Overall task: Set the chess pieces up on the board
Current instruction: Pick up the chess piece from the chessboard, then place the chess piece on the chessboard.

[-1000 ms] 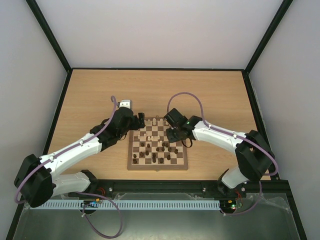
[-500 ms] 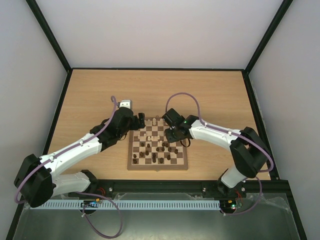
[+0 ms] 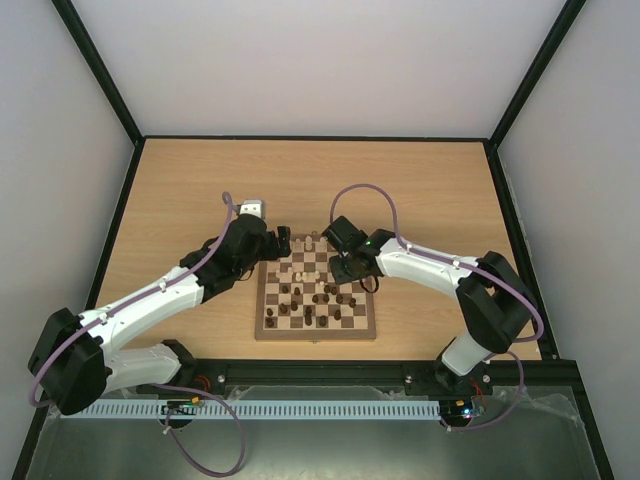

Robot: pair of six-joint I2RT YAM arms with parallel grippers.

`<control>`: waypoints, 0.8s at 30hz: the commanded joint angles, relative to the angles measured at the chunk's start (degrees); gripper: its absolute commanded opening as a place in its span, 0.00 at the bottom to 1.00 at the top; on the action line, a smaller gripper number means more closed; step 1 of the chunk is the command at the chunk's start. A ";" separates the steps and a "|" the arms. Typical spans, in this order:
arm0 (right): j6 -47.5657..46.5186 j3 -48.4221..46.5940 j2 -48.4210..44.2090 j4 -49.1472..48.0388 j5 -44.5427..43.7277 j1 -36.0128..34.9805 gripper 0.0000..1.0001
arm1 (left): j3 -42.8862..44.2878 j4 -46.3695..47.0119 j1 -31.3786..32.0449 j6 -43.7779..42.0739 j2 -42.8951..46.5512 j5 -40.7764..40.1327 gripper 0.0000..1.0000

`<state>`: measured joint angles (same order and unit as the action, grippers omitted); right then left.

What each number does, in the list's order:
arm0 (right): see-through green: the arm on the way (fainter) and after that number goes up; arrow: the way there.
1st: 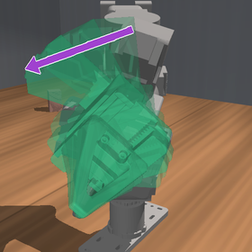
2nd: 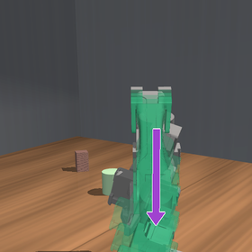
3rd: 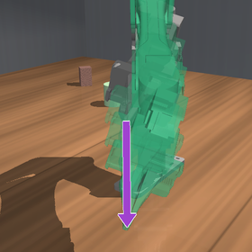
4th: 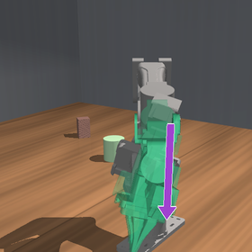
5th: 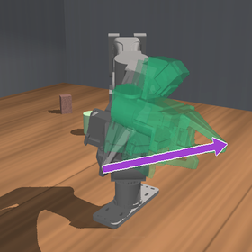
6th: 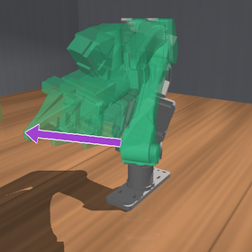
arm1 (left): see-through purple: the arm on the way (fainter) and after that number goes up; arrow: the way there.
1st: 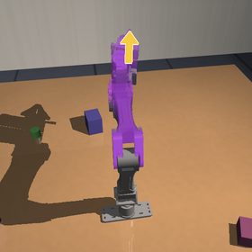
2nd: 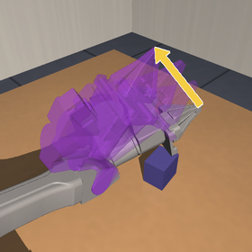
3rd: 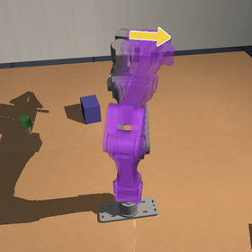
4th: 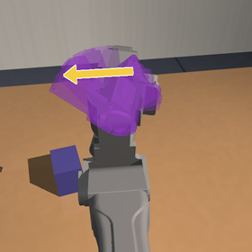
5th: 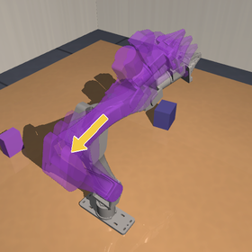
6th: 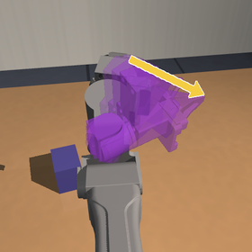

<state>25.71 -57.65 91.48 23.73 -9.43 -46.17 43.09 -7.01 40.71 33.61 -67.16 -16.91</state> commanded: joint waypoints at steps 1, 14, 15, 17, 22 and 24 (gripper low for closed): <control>0.06 -2.26 -1.60 3.47 -5.21 -0.44 0.09 | -0.52 1.20 0.16 -0.05 -0.26 0.27 1.00; 0.06 -3.69 -0.30 3.00 -8.01 2.97 0.08 | -0.59 1.37 0.19 -0.20 -0.44 0.56 0.99; 0.04 -3.64 -0.24 2.93 -7.98 3.36 0.08 | -0.57 1.37 0.24 -0.13 -0.48 0.56 0.99; -0.20 -3.61 0.02 2.59 -7.75 4.01 0.08 | -0.62 1.34 0.22 -0.14 -0.37 0.55 0.99; -0.53 -3.64 1.25 2.00 -7.00 5.18 0.08 | -0.59 1.47 0.23 -0.19 -0.54 0.72 1.00; -0.70 -3.66 1.88 1.78 -6.64 5.37 0.08 | -0.56 1.55 0.18 -0.18 -0.53 0.82 1.00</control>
<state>25.69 -60.27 91.74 24.47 -16.03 -41.36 43.09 -6.74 40.84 33.61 -67.26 -16.45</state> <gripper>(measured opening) 0.093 0.994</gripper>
